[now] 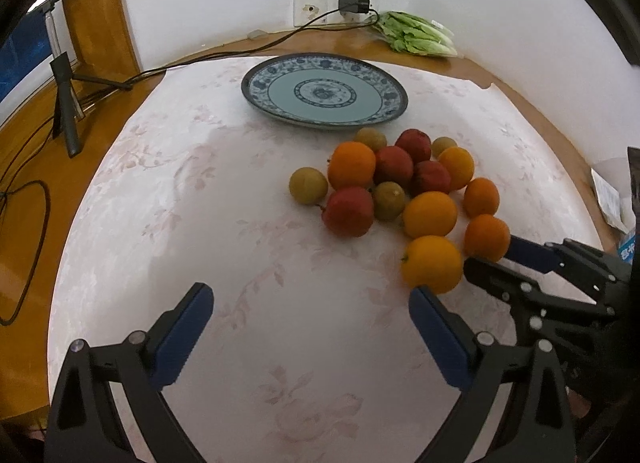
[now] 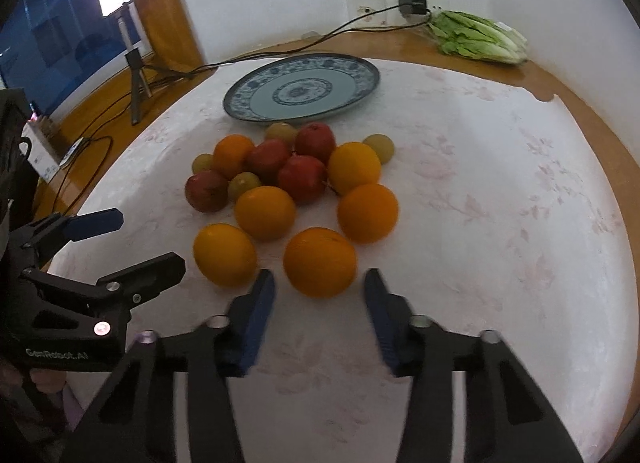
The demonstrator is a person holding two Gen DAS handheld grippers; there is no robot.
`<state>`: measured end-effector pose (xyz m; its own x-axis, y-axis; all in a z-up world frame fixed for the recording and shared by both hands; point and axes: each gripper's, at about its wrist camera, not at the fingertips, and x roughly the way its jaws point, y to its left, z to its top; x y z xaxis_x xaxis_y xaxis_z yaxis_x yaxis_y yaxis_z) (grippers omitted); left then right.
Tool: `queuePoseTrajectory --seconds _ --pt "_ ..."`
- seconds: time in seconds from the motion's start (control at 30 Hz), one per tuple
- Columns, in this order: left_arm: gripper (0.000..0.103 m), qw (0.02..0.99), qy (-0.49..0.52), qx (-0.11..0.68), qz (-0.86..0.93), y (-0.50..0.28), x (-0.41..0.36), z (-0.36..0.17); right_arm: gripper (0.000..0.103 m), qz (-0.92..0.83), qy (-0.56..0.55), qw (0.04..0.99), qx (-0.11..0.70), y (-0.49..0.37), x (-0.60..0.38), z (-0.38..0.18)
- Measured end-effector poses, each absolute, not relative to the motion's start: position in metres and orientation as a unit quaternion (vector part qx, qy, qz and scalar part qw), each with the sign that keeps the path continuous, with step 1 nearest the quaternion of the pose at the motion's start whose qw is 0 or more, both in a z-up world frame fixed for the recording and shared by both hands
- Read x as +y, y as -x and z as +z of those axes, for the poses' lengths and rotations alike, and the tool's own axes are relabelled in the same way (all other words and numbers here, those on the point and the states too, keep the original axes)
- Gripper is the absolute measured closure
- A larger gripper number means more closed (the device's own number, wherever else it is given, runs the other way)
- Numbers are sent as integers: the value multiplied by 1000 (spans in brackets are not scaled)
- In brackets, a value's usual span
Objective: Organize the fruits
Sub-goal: 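Grasp an orange with the right tool while the left tool grasps a yellow orange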
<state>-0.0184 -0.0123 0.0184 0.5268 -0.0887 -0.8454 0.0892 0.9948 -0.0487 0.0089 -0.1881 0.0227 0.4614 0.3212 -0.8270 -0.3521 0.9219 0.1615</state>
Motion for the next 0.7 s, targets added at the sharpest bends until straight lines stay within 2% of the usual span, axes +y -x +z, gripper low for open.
queuePoseTrajectory --seconds 0.03,0.53,0.7 --pt "3 874 0 484 -50 19 -11 19 67 197 16 855 479 -9 -188 23" --pt "3 876 4 475 -87 24 -27 30 68 190 -19 863 468 -4 -212 33" --pt "10 871 -8 480 -101 20 -42 28 68 182 -32 865 466 -3 -225 35"
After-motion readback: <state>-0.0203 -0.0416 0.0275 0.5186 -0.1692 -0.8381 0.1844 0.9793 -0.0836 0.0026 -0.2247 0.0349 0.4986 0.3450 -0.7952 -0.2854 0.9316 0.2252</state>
